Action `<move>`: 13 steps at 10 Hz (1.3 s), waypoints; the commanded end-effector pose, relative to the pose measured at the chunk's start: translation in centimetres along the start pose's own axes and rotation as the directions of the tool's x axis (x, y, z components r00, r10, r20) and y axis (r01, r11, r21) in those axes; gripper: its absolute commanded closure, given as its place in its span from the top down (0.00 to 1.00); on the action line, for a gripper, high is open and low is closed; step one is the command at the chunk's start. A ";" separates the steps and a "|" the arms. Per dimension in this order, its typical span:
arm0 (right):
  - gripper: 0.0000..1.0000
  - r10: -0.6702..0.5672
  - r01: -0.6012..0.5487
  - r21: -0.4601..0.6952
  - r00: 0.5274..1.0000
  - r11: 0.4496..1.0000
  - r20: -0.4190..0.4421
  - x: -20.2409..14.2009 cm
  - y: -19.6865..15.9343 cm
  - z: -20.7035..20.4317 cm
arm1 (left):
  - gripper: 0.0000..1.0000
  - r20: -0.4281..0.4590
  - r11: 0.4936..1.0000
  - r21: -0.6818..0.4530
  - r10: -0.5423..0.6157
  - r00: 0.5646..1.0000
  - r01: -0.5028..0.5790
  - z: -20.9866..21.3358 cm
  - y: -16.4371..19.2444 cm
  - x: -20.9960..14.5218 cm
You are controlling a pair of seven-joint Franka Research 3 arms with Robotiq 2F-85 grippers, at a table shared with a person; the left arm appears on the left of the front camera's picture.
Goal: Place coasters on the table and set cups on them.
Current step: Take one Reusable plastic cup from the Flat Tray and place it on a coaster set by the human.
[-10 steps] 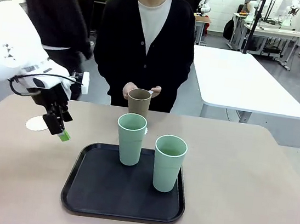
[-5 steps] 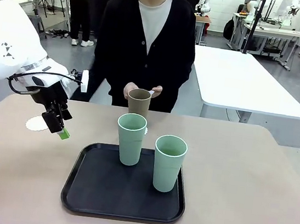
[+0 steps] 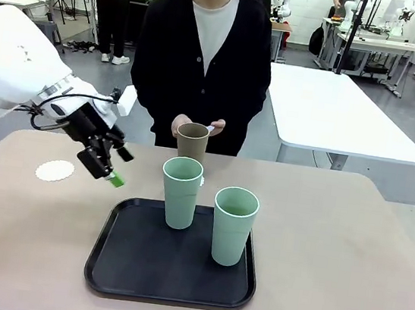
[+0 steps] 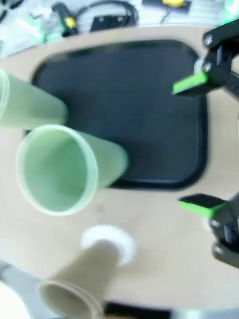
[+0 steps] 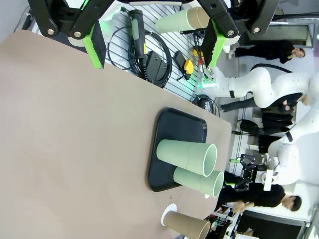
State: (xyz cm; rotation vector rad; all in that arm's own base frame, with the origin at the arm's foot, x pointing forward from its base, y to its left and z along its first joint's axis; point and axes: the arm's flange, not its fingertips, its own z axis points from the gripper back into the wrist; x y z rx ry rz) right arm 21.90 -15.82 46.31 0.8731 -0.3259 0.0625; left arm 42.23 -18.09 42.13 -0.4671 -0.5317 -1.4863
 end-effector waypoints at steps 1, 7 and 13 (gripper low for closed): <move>1.00 0.017 -0.017 0.027 1.000 0.999 0.009 0.1 -0.1 0.0 | 1.00 0.336 0.963 -0.181 -0.131 0.933 0.200 -0.7 2.3 -3.0; 1.00 0.017 -0.017 0.027 1.000 0.999 0.009 0.1 -0.1 0.0 | 1.00 0.658 0.969 -0.152 -0.047 0.751 0.194 -2.8 3.6 -10.4; 1.00 0.017 -0.017 0.027 1.000 0.999 0.009 0.1 -0.1 0.0 | 1.00 0.595 0.982 -0.111 -0.057 0.802 0.152 -3.6 3.9 -11.5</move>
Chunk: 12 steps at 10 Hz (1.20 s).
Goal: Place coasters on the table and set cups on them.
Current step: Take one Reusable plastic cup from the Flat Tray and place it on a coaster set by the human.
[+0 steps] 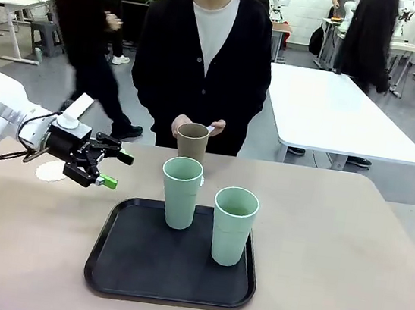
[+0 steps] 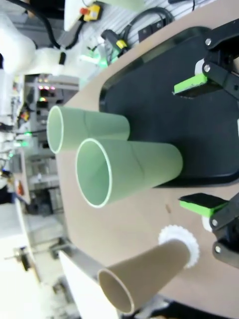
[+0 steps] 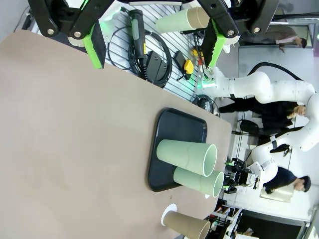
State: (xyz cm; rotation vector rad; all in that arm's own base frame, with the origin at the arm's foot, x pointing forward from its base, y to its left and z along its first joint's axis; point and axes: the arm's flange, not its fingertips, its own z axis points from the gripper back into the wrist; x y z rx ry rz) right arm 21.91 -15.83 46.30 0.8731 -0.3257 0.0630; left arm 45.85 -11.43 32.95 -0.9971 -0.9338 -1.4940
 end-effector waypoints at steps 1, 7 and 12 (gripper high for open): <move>1.00 0.017 -0.017 0.027 1.000 0.999 0.010 0.1 -0.1 0.0 | 1.00 0.051 1.000 -0.024 0.008 0.999 -0.007 0.4 0.2 -0.7; 1.00 0.017 -0.017 0.027 1.000 0.999 0.010 0.1 -0.1 0.0 | 1.00 0.076 0.997 -0.007 -0.076 0.994 0.077 -1.7 -0.2 -2.6; 1.00 0.017 -0.017 0.027 1.000 0.999 0.010 0.1 -0.1 0.0 | 1.00 0.131 0.993 0.028 -0.115 0.985 0.113 -6.3 1.5 -4.2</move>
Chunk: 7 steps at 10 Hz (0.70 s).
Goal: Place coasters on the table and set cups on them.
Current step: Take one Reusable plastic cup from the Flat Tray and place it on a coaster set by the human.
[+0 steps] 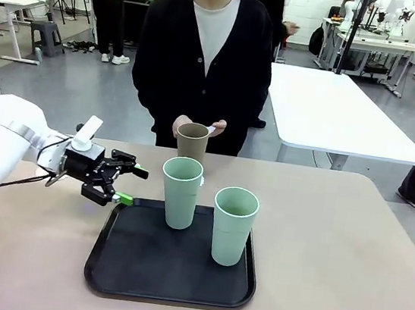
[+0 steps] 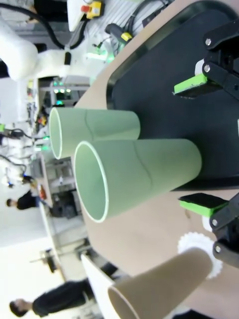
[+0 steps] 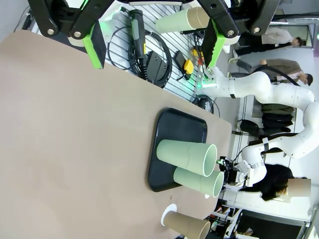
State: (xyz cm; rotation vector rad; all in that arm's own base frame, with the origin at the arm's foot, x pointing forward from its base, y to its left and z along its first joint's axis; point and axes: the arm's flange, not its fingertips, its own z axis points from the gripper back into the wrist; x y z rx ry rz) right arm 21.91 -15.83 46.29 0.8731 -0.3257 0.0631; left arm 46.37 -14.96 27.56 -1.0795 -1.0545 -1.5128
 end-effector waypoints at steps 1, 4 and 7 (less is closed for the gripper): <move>1.00 0.017 -0.017 0.027 1.000 0.999 0.010 0.1 -0.1 0.0 | 1.00 0.016 0.998 0.034 -0.044 0.999 0.044 -1.7 1.3 -0.4; 1.00 0.017 -0.017 0.027 1.000 0.999 0.010 0.1 -0.1 0.0 | 1.00 0.020 0.999 0.052 -0.006 1.000 0.005 -2.6 3.0 -0.4; 1.00 0.017 -0.017 0.027 1.000 0.999 0.010 0.1 -0.1 0.0 | 1.00 0.023 0.999 0.039 0.017 1.000 -0.018 -3.8 4.0 -0.9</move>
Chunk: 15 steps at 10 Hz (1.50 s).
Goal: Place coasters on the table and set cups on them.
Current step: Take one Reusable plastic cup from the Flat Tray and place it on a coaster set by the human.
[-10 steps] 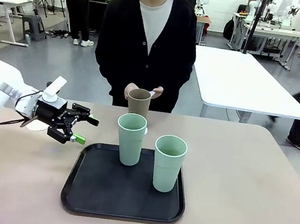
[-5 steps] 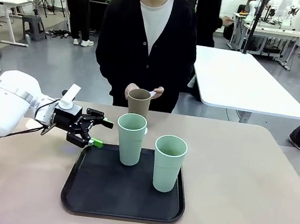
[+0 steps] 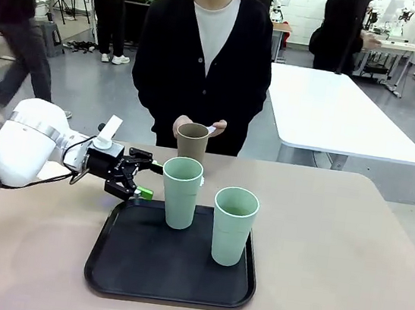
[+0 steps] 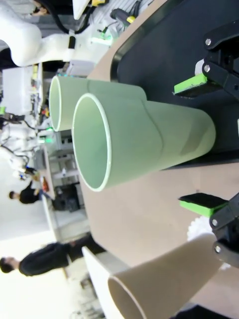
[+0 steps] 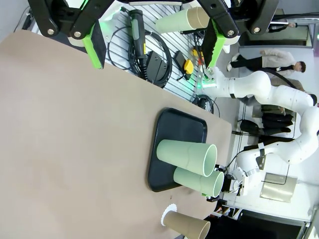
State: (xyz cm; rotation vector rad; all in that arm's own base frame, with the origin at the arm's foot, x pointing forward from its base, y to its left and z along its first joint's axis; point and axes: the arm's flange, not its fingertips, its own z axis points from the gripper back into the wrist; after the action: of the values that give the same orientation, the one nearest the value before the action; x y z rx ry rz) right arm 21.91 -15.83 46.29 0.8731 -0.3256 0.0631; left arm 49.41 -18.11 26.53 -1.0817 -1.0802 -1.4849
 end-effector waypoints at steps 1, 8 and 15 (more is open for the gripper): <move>1.00 0.017 -0.017 0.027 1.000 0.999 0.010 0.1 -0.1 0.0 | 1.00 0.002 1.000 0.011 0.016 1.000 -0.016 -1.4 0.7 -0.2; 1.00 0.017 -0.017 0.027 1.000 0.999 0.010 0.1 -0.1 0.0 | 1.00 -0.006 0.999 -0.043 0.026 1.000 -0.026 -4.8 0.9 -0.1; 1.00 0.017 -0.017 0.027 1.000 0.999 0.010 0.1 -0.1 0.0 | 1.00 0.042 0.995 -0.098 0.026 0.999 -0.022 -8.1 1.2 -0.7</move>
State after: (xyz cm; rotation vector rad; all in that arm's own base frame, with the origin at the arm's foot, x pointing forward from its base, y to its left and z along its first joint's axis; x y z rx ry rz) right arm 21.91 -15.83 46.29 0.8731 -0.3255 0.0632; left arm 49.15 -25.38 24.34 -1.1846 -1.0020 -1.5369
